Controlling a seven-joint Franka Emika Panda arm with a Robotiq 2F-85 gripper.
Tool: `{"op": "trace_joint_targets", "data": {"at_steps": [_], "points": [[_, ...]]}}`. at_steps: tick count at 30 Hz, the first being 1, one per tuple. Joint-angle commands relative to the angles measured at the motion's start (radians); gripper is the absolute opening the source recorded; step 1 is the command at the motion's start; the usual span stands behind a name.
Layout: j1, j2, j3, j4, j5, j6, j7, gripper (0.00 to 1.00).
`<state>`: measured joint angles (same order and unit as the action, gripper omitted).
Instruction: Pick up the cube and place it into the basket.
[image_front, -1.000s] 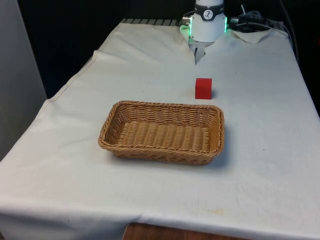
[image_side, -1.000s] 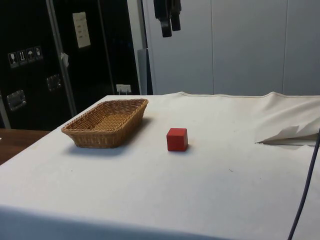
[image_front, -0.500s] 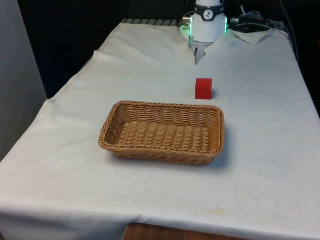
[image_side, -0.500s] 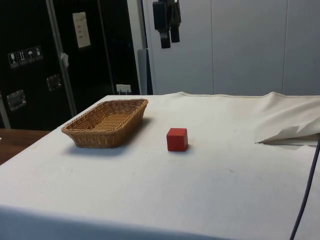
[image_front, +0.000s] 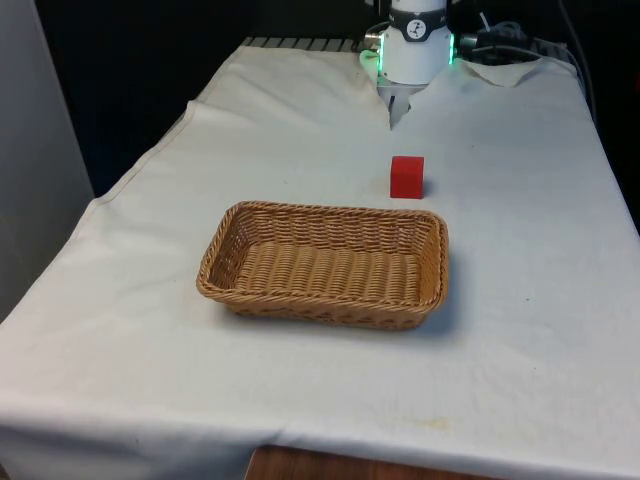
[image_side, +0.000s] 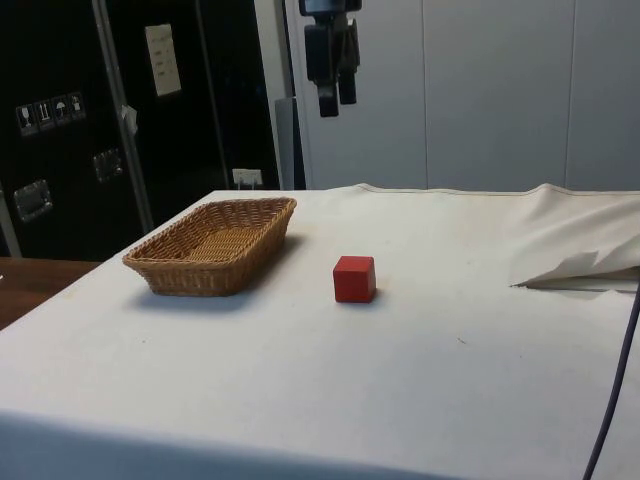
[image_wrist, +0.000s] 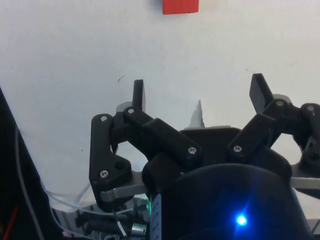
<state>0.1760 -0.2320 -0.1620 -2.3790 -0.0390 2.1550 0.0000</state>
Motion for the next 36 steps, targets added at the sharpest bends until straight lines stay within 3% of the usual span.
{"op": "trace_joint_targets", "data": {"at_steps": [1,7,8,16,17,36], "points": [[0.004,0.002,0.001,-0.01,0.009,0.023,-0.005,1.0],[0.007,0.015,0.009,-0.029,0.008,0.064,-0.012,1.0],[0.003,0.014,0.009,-0.023,0.0,0.048,-0.007,1.0],[0.012,0.034,0.016,-0.05,0.01,0.107,-0.028,1.0],[0.008,0.033,0.016,-0.046,0.0,0.094,-0.022,1.0],[0.01,0.114,0.013,-0.061,0.053,0.161,-0.076,1.0]]}}
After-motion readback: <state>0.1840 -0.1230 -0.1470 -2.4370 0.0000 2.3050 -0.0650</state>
